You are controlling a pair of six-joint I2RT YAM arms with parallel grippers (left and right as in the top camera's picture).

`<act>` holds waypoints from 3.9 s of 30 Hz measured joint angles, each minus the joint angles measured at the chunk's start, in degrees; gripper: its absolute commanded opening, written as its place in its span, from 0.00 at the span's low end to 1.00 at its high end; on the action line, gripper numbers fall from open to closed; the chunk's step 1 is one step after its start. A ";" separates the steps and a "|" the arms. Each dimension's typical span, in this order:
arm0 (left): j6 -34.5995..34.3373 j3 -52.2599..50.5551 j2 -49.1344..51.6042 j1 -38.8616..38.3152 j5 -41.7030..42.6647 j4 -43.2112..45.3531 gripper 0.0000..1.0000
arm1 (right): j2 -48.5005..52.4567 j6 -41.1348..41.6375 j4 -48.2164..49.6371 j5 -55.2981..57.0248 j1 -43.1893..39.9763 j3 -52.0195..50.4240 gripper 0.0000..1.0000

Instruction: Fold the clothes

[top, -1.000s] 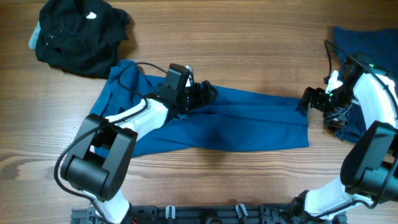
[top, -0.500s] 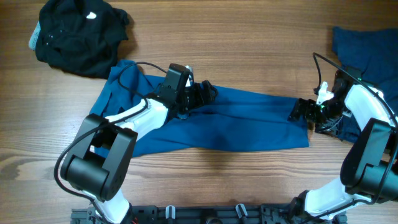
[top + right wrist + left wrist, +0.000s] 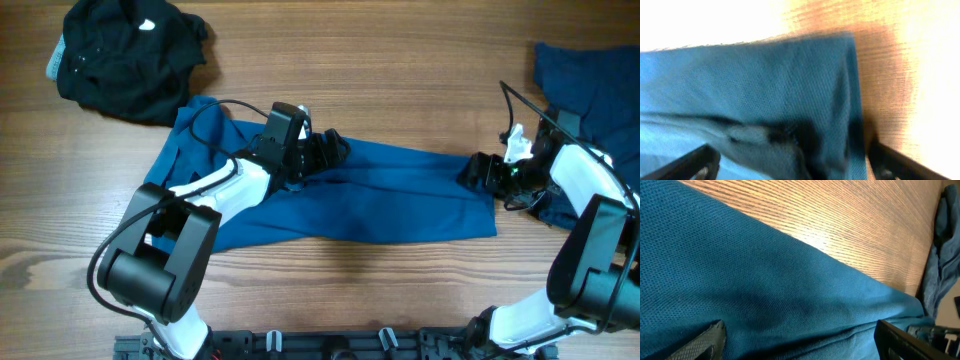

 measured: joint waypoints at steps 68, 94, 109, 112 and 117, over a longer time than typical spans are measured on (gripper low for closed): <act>7.58 -1.60 -17.66 1.60 0.31 -14.80 1.00 | -1.40 14.86 -21.05 12.44 4.35 13.66 0.04; 9.51 -1.60 -29.53 1.60 -6.47 -23.28 1.00 | -1.40 40.65 -15.10 17.07 45.46 13.68 0.63; 9.57 -1.60 -29.53 1.60 -6.71 -24.17 1.00 | -1.42 39.23 -14.32 9.53 47.30 17.07 0.78; 9.73 -1.60 -29.53 1.60 -7.85 -25.14 1.00 | -1.79 37.83 -18.62 9.31 47.01 22.12 0.88; 9.73 -1.60 -29.53 1.60 -9.25 -25.42 1.00 | -5.90 35.54 -27.80 12.66 45.38 29.49 0.98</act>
